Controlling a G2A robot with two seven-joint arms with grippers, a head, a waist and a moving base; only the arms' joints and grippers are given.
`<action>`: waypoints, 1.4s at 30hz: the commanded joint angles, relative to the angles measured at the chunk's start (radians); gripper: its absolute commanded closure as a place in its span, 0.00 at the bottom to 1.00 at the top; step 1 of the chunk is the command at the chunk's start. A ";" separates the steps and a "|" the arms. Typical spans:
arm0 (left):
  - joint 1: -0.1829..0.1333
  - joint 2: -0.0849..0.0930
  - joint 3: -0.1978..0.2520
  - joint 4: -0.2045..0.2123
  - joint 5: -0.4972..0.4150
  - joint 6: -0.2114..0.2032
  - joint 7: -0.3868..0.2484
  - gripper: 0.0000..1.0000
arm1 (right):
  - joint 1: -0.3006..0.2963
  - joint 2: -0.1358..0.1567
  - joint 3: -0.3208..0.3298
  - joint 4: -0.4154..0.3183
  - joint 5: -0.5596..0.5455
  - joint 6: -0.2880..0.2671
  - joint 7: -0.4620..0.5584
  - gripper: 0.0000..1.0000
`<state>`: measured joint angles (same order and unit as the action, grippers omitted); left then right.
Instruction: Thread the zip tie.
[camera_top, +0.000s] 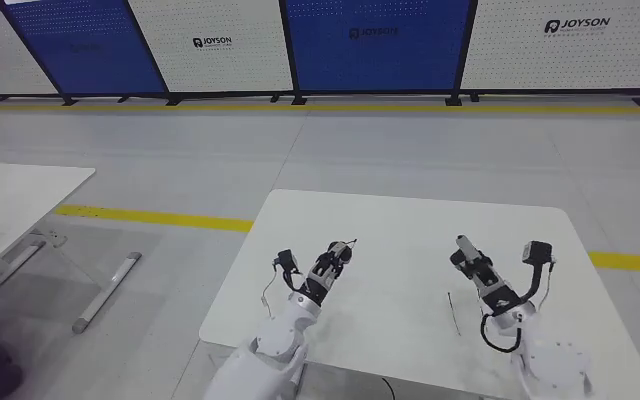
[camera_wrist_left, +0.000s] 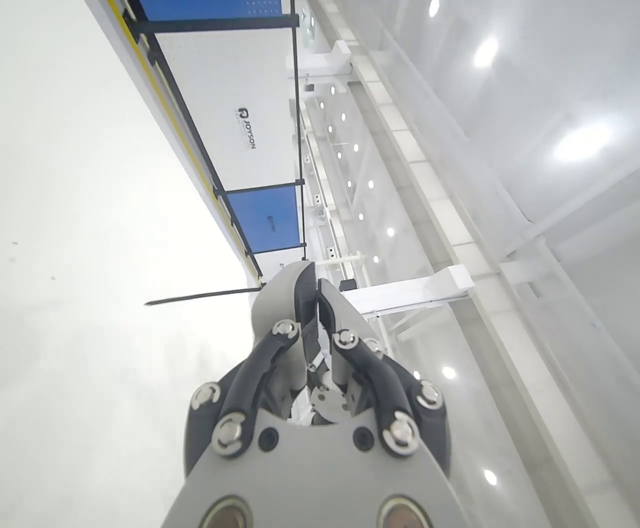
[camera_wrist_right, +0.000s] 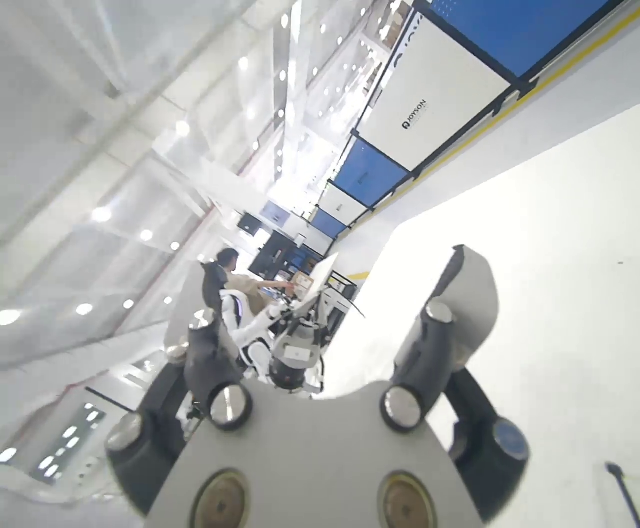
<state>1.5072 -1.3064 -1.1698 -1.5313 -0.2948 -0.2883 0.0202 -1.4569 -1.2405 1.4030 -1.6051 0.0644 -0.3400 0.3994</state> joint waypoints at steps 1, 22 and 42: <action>0.000 0.000 -0.005 0.015 0.010 0.007 0.009 1.00 | -0.019 0.002 0.052 0.007 0.110 0.000 0.044 0.00; -0.004 -0.008 0.015 0.027 0.038 0.023 0.066 1.00 | -0.063 -0.020 0.177 0.052 0.374 0.021 0.035 0.00; -0.002 -0.018 0.033 0.047 0.112 -0.033 0.175 1.00 | -0.100 -0.032 0.151 -0.039 0.142 0.077 -0.289 0.00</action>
<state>1.5049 -1.3242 -1.1364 -1.4838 -0.1832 -0.3216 0.1956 -1.5571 -1.2728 1.5537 -1.6444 0.2061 -0.2627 0.1109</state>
